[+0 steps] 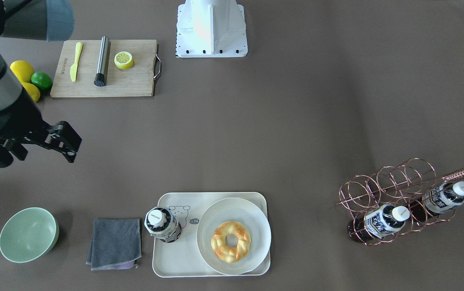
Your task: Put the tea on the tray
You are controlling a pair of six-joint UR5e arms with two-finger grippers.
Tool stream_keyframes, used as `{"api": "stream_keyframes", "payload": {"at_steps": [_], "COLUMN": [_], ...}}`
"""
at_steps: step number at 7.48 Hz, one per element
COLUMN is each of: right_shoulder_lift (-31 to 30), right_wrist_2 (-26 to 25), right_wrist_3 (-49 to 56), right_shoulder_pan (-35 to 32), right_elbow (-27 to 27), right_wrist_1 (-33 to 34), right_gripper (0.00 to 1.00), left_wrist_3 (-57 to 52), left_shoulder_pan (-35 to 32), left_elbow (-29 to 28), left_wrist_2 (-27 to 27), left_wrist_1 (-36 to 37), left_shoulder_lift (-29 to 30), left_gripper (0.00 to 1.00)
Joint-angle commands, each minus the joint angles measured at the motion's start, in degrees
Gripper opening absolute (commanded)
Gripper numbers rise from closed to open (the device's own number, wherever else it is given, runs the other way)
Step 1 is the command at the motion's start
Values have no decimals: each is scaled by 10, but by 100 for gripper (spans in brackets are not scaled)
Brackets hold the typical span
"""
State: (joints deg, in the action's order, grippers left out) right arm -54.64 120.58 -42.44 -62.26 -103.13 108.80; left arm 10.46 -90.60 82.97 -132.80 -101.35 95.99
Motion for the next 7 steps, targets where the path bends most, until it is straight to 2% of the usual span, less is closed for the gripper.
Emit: {"api": "stream_keyframes", "payload": {"at_steps": [1, 2, 3, 4, 5, 7], "right_shoulder_lift": [-172, -246, -281, -288, -287, -294], "right_wrist_2": [1, 39, 112, 155, 156, 157], "right_wrist_3": [207, 300, 350, 441, 489, 493], "right_shoulder_pan": [-82, -142, -224, -279, -305, -333], "right_elbow": [-66, -57, -1, 79, 113, 129], "right_wrist_1": [41, -2, -74, -105, -105, -104], "right_gripper": [100, 100, 100, 100, 100, 100], "left_wrist_3": [-1, 0, 0, 0, 0, 0], "left_shoulder_pan": [-4, -4, -4, -3, -2, -2], "left_elbow": [-1, -2, -2, -3, -7, -7], "left_wrist_2": [-1, -2, -2, -2, -3, -4], "left_wrist_1": [1, 3, 3, 3, 7, 8], "left_shoulder_lift": [-3, -3, -3, -2, -1, -1], "left_gripper": [98, 98, 98, 98, 98, 98]}}
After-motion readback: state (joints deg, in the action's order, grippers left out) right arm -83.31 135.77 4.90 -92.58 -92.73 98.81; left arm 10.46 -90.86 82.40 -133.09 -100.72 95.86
